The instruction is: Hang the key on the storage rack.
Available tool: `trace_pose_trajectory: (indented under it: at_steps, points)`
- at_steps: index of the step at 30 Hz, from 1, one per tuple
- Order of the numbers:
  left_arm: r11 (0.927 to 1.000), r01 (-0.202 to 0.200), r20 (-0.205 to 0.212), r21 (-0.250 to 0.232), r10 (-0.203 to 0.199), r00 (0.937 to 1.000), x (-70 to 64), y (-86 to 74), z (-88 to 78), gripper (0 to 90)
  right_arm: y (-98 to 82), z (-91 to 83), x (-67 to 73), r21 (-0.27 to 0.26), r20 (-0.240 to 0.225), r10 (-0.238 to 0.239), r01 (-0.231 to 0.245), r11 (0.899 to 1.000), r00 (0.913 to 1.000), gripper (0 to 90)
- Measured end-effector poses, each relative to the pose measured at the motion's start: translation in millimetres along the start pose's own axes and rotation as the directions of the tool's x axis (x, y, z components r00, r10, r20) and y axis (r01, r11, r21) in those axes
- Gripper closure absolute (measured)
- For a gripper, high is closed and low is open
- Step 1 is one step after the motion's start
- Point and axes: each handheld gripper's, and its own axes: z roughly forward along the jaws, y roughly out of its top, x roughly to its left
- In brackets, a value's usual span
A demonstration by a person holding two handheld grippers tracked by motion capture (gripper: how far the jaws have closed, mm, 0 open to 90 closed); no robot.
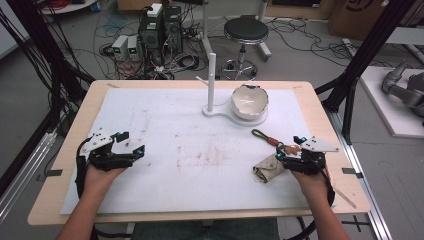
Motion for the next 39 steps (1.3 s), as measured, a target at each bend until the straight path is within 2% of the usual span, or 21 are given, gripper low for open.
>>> trace_pose_trajectory:
  at_steps: [5,11,18,22,24,31,34,37,39]
  points:
    - [0.9999,-0.014,0.001,0.001,0.014,0.9999,-1.4,1.1,1.4,15.4,-0.9,1.0,-1.1,0.005,-0.002,0.009,-0.009,1.000,1.0000,20.2]
    - [0.9999,0.013,0.015,-0.004,-0.013,0.9998,1.3,-0.4,4.9,15.4,-1.1,4.5,-3.2,0.016,-0.008,0.005,-0.005,1.000,1.0000,20.2]
    - [0.9999,-0.010,0.031,0.004,0.010,0.9995,-2.9,-1.3,5.4,15.5,4.2,7.0,-4.0,0.017,-0.008,-0.006,0.006,1.000,1.0000,20.2]
    - [1.0000,-0.002,0.025,0.003,0.002,0.9997,-1.1,-1.4,4.9,15.5,5.7,16.7,-8.4,0.046,0.002,-0.007,0.007,0.999,1.0000,20.3]
    - [1.0000,-0.007,0.021,0.002,0.007,0.9998,-0.2,-0.8,4.2,15.5,7.5,25.5,-12.6,0.076,-0.007,-0.013,0.014,0.997,0.9999,20.3]
    - [0.9997,-0.022,0.014,0.009,0.021,0.9997,-1.7,-0.1,4.3,15.4,17.5,38.6,-19.0,0.131,-0.032,-0.018,0.022,0.991,0.9993,20.2]
    - [0.9997,-0.021,0.016,0.009,0.021,0.9996,-2.9,0.2,5.0,15.4,21.5,46.5,-25.2,0.176,-0.032,-0.004,0.010,0.984,0.9995,20.2]
    - [0.9988,-0.041,0.011,0.025,0.041,0.9991,-4.4,0.8,7.3,15.4,23.2,50.9,-28.2,0.196,-0.031,-0.002,0.008,0.981,0.9995,20.3]
    - [0.9980,-0.055,0.014,0.032,0.055,0.9984,-5.7,1.8,8.9,15.4,23.7,58.5,-30.9,0.233,-0.039,0.001,0.008,0.972,0.9992,20.3]
